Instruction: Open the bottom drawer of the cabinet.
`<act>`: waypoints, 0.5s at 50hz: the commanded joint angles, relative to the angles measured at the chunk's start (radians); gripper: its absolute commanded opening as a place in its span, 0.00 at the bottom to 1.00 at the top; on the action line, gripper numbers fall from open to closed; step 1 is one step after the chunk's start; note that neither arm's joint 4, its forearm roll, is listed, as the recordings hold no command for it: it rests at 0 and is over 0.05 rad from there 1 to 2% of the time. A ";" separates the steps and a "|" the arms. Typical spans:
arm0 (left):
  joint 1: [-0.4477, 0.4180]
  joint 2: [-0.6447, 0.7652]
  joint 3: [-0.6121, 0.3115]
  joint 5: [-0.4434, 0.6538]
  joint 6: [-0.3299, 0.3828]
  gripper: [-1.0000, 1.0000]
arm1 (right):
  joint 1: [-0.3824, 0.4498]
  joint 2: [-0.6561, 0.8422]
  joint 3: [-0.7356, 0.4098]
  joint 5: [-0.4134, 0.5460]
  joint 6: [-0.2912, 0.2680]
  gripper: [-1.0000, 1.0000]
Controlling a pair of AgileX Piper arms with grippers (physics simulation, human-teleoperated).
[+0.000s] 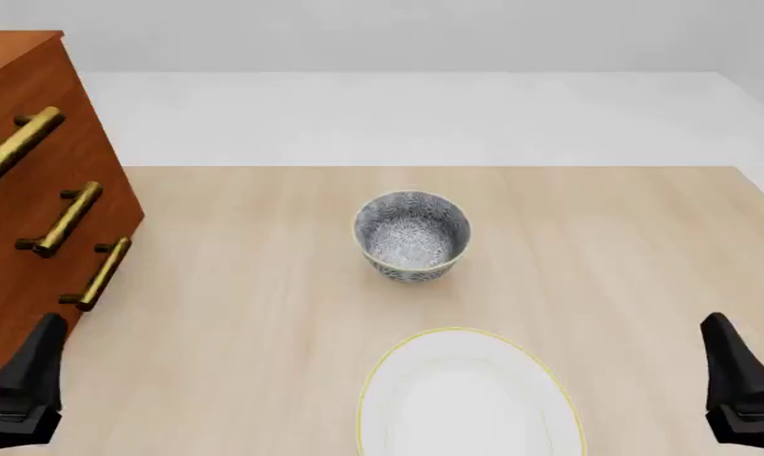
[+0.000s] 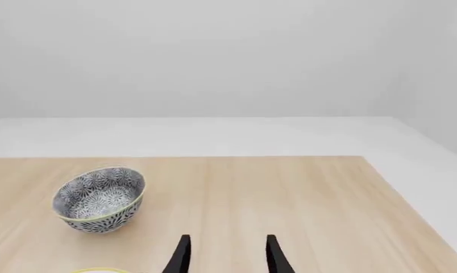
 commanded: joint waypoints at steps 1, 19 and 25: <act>0.003 -0.011 -0.006 0.008 -0.003 1.00 | 0.021 0.001 -0.002 0.004 0.000 1.00; -0.016 0.009 -0.025 0.021 0.133 1.00 | 0.033 0.000 -0.005 0.003 0.014 1.00; -0.032 0.065 -0.032 -0.018 0.248 1.00 | 0.032 0.001 -0.009 0.003 0.015 1.00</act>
